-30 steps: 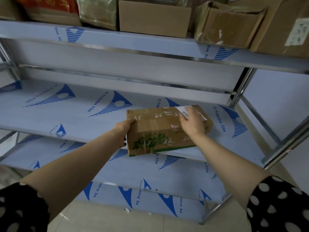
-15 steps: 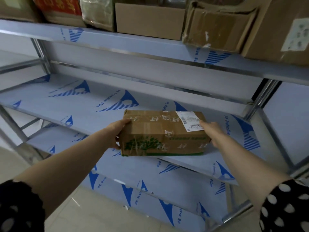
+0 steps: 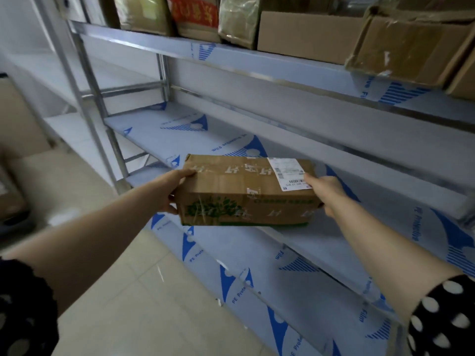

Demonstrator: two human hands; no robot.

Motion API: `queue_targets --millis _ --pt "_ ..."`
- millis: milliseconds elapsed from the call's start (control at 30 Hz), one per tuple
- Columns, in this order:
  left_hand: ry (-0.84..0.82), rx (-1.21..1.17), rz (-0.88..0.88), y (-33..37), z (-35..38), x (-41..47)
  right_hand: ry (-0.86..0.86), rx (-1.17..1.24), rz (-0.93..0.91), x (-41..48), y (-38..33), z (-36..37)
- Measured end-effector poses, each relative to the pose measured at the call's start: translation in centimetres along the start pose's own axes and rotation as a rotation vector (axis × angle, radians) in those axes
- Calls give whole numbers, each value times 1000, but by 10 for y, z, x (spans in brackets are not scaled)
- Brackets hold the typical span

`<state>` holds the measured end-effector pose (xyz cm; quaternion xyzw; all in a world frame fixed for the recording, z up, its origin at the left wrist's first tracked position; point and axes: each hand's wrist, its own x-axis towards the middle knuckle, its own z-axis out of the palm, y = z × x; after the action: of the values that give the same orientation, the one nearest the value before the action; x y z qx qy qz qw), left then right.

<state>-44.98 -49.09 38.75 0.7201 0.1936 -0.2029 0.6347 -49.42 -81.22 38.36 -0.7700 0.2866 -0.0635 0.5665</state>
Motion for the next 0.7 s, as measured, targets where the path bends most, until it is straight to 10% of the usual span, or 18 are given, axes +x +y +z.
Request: queue_targets --millis 700 --pt "415 -239 -81 -47 -428 25 -556 -68 -139 -69 -139 457"
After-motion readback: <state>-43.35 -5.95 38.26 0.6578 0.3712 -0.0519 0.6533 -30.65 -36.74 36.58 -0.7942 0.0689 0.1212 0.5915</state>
